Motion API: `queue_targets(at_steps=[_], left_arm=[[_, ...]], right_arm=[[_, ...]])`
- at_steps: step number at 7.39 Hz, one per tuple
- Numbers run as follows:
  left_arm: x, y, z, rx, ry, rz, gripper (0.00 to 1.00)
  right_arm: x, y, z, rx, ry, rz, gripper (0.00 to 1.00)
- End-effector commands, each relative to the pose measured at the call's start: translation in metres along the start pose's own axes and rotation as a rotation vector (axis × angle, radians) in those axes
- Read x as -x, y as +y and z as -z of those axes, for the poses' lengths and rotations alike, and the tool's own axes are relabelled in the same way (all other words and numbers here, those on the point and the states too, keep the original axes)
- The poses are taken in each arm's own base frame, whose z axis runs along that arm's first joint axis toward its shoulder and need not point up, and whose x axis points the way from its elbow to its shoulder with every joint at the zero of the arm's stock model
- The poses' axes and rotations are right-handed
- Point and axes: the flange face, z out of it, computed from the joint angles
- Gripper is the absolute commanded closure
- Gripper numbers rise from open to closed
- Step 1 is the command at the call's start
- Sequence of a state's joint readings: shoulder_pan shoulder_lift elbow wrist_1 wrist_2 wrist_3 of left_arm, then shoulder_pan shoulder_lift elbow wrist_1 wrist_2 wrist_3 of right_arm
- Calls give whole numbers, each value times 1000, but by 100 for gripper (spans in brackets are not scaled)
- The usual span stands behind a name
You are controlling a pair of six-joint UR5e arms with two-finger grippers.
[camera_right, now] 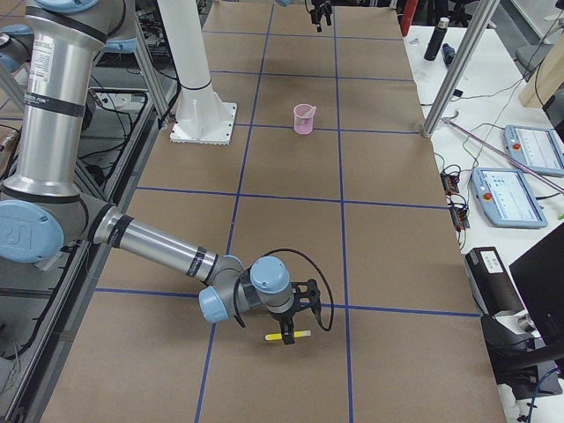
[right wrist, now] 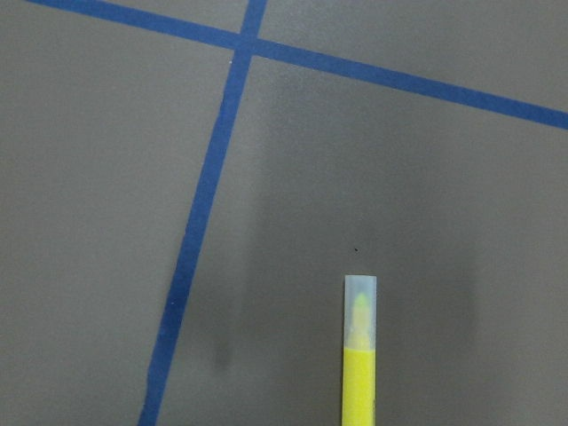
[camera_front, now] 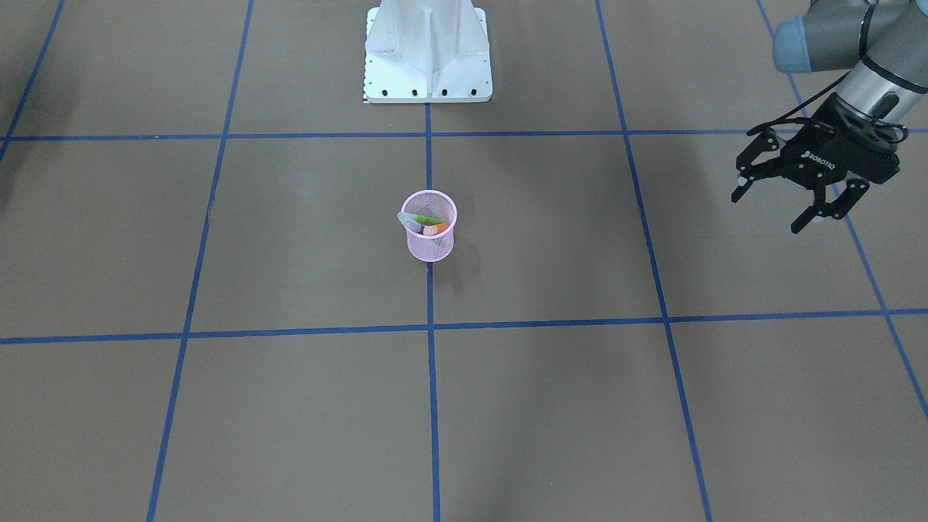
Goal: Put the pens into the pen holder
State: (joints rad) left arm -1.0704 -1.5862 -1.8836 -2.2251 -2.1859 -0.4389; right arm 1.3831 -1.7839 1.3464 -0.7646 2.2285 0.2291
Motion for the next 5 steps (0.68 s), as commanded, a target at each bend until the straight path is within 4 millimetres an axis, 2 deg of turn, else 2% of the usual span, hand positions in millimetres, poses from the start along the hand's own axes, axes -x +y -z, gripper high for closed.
queue_targets(at_steps=[1,2,4,5], left_arm=[[-1,-1,0,-1,2,-2,1],[-3,-3,0,-5,3,1,1],[-5,-6,-1,-7,6,1,1],[-5,-6,-3,-4,7,1,1]], right_arm=[[-6,-18,-13,6,7,-33,7],[-7,-35,-18,0,10,-28,8],[-10,-38,-22,4,20,-31,10],[-10,-38,-23,6,22,-32,15]])
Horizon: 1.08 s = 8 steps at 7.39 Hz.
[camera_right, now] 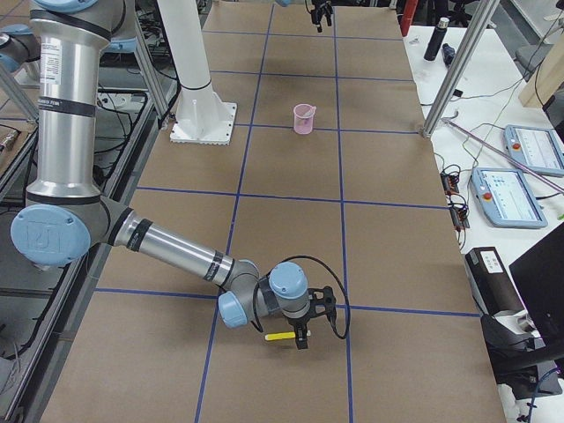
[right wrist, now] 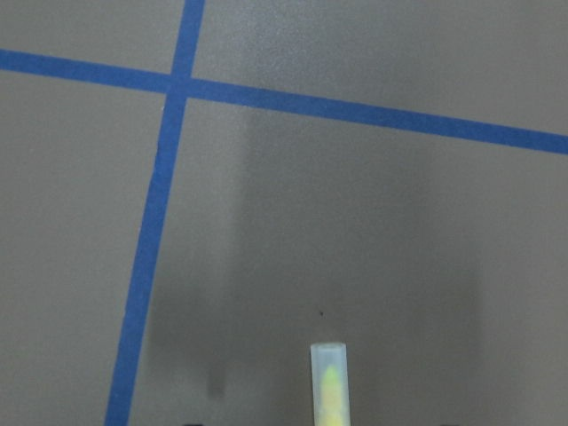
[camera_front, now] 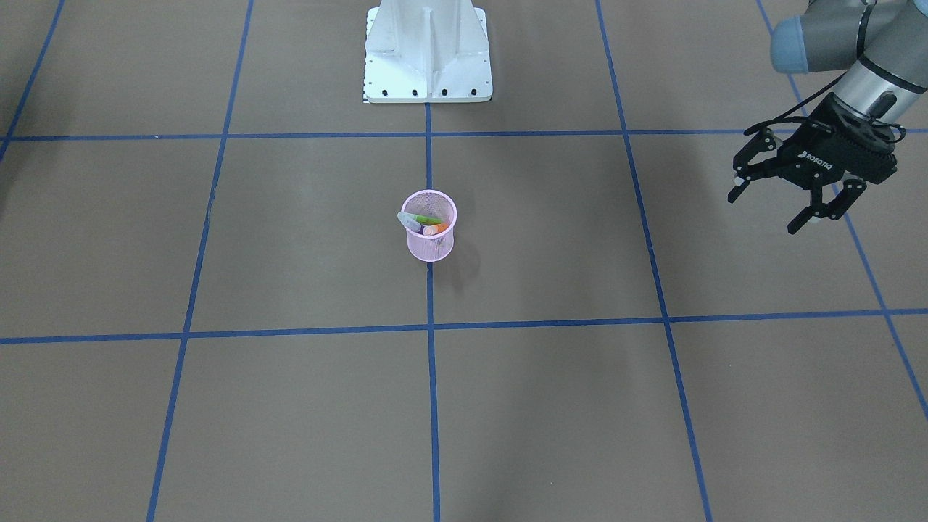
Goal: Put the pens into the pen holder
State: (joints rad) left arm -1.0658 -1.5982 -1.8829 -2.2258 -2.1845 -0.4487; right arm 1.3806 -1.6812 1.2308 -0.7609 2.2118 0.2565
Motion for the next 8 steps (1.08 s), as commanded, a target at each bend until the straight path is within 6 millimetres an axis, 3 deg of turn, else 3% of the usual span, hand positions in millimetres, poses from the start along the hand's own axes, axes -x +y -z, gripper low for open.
queue_targets(at_steps=[1,2,8], left_arm=[[-1,-3,-2,-1,1,-2,1],[-2,-3,-3,0,2,-3,1],[-1,-2,-4,1,0,0,1]], right_arm=[[-1,0,-3,5,2,-3,19],[-1,1,-4,8,4,-1,27],[-2,7,-19,36,25,6,37]])
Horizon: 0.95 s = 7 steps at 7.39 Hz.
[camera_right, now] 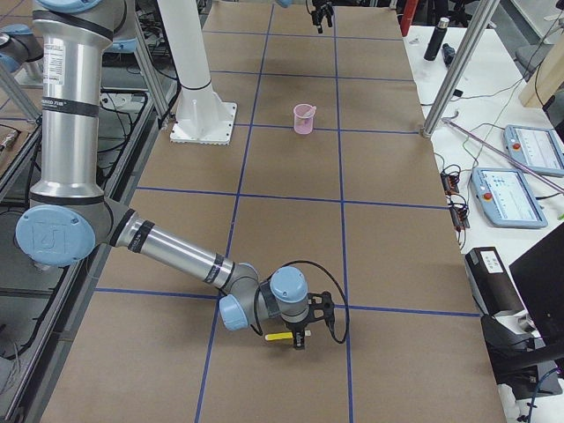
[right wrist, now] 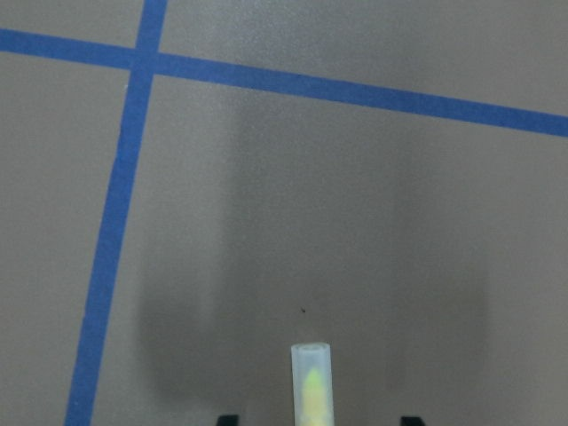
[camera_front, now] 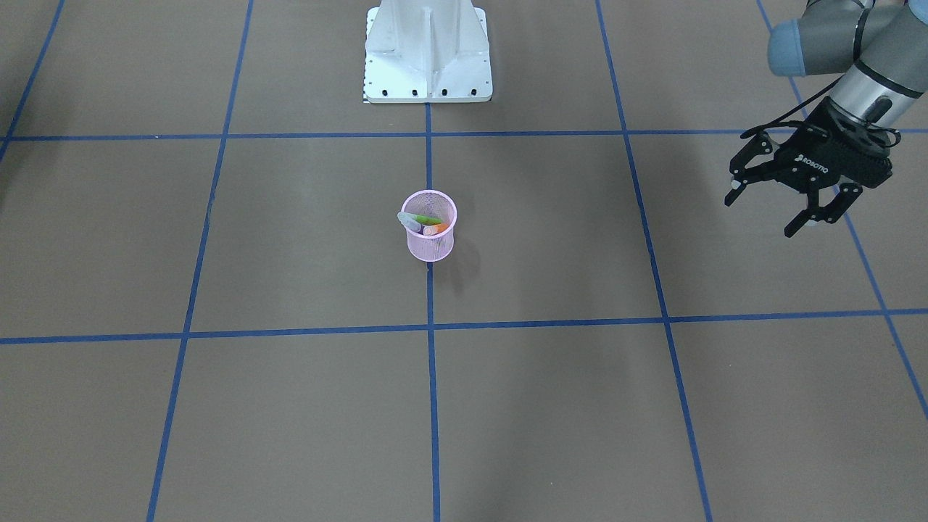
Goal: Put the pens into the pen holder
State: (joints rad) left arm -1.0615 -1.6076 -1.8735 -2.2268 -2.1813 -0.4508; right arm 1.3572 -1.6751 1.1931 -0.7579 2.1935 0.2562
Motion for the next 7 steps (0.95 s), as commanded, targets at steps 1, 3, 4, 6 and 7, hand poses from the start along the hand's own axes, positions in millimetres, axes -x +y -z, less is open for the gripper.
queue_targets(at_steps=[1,3,4,6,7], left_arm=[[0,0,0,0,0,-1,1],[0,0,0,0,0,0,1],[0,0,0,0,0,-1,1],[1,1,0,1,-1,-1,1],[1,1,0,1,-1,-1,1]], right_arm=[[3,1,-5,9,6,8,40],[3,2,-7,14,7,10,44],[4,2,-7,15,7,11,46],[2,3,-8,19,9,5,74],[2,3,-8,19,8,-11,94]])
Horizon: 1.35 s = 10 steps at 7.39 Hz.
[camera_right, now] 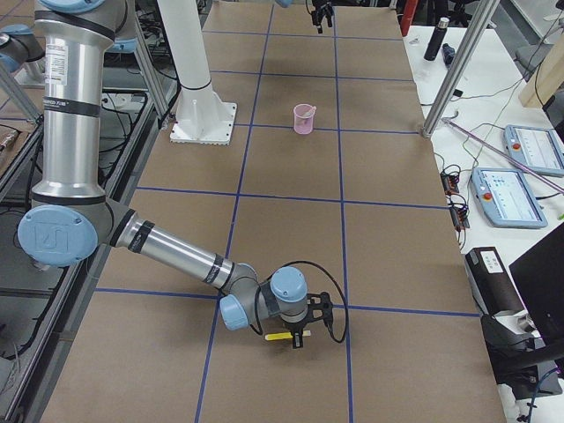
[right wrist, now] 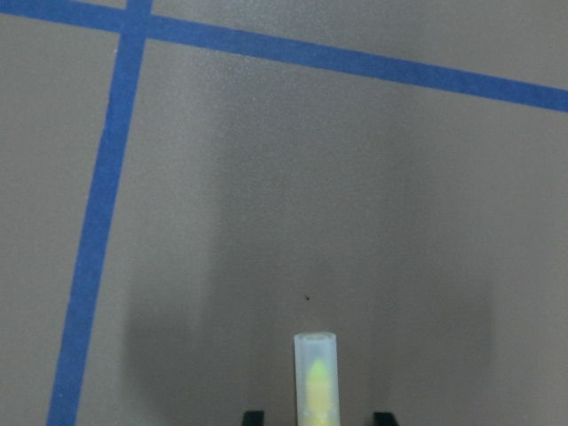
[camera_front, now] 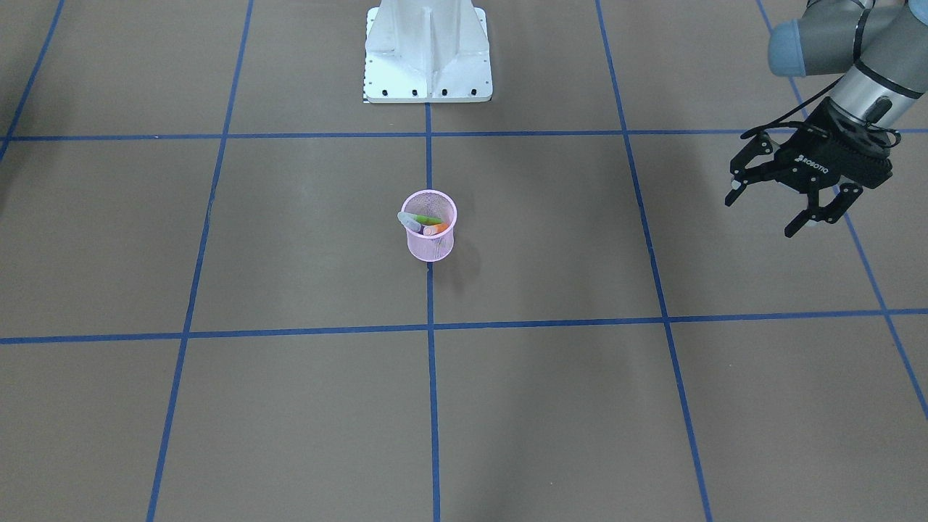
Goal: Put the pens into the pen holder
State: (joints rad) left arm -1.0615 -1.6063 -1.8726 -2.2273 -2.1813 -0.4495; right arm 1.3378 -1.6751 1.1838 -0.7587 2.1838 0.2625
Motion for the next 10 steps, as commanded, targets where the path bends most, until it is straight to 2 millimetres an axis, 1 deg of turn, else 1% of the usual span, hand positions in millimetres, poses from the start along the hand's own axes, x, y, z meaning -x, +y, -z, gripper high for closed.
queue_targets(at_steps=[1,2,3,4,5,6,7,8,9,10], left_arm=[[0,0,0,0,0,0,1],[0,0,0,0,0,0,1],[0,0,0,0,0,0,1],[0,0,1,0,1,1,1],[2,3,1,4,-2,6,1],[6,7,3,7,-11,14,1],[18,11,8,12,-33,37,1],[50,16,27,25,-99,103,1],[76,15,46,57,-163,140,1],[100,21,57,113,-207,108,1]], right_arm=[[1,0,0,0,-2,-16,100],[4,-5,5,-12,-5,-12,100],[15,-18,14,-38,-17,-33,100],[35,-38,36,-89,-35,-109,100],[62,-61,67,-157,-67,-200,100],[79,-74,88,-207,-78,-236,100],[91,-87,107,-272,-51,-215,100],[107,-99,127,-314,-61,-211,100],[127,-113,150,-360,-96,-257,100],[147,-122,173,-406,-130,-270,100]])
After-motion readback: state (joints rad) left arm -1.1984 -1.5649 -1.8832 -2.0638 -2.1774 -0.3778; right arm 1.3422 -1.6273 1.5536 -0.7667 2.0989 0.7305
